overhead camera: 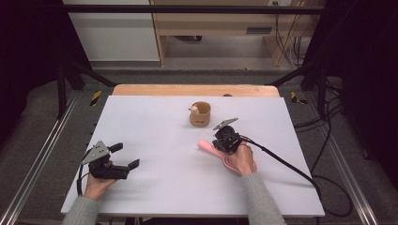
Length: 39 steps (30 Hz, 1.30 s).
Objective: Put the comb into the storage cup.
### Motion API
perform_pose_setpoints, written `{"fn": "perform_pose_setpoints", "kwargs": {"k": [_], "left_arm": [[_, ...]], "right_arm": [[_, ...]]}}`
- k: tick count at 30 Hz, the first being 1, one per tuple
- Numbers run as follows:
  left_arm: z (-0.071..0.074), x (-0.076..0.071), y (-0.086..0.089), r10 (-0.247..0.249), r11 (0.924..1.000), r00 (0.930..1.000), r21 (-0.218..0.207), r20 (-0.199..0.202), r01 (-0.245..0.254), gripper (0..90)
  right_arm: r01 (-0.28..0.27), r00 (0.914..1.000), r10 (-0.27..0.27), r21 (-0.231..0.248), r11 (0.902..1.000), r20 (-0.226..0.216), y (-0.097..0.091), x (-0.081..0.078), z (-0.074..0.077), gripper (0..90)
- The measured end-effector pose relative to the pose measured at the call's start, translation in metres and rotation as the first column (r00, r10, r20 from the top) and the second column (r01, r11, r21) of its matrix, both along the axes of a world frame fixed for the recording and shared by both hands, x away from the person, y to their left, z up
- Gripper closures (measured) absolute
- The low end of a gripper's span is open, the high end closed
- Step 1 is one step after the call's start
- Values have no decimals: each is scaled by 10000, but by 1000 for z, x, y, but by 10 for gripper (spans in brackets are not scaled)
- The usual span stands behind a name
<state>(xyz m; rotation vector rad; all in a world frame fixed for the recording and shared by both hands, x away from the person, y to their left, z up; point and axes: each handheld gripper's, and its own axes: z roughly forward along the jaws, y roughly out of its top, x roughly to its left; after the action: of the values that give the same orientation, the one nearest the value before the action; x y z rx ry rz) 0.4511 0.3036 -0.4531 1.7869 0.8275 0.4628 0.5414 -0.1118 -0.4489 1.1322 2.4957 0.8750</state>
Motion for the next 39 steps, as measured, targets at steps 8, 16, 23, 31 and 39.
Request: {"fn": "perform_pose_setpoints", "kwargs": {"k": [8, 16, 23, 31, 39], "left_arm": [[0, 0, 0, 10, 10000, 10000, 27, -23, -9, 3], [0, 0, -1, 8, 10000, 10000, 44, -28, -7, 3], [0, 0, -1, 1, 10000, 10000, 44, -31, -1, 3], [0, 0, -1, 5, 10000, 10000, 38, -42, -4, 3], [0, 0, 0, 20, 10000, 10000, 44, -30, -19, 3]], "right_arm": [[-191, 9997, 191, 43, 9998, -137, 3, -4, -3, 900], [-417, 9990, 419, 98, 9991, -181, 6, -11, -5, 900], [-642, 9977, 644, 115, 9979, -193, 8, -15, -7, 900], [-845, 9961, 846, 40, 9964, -231, 8, -21, -6, 900], [-1004, 9946, 1003, -26, 9949, -263, 10, -27, -6, 900]]}}
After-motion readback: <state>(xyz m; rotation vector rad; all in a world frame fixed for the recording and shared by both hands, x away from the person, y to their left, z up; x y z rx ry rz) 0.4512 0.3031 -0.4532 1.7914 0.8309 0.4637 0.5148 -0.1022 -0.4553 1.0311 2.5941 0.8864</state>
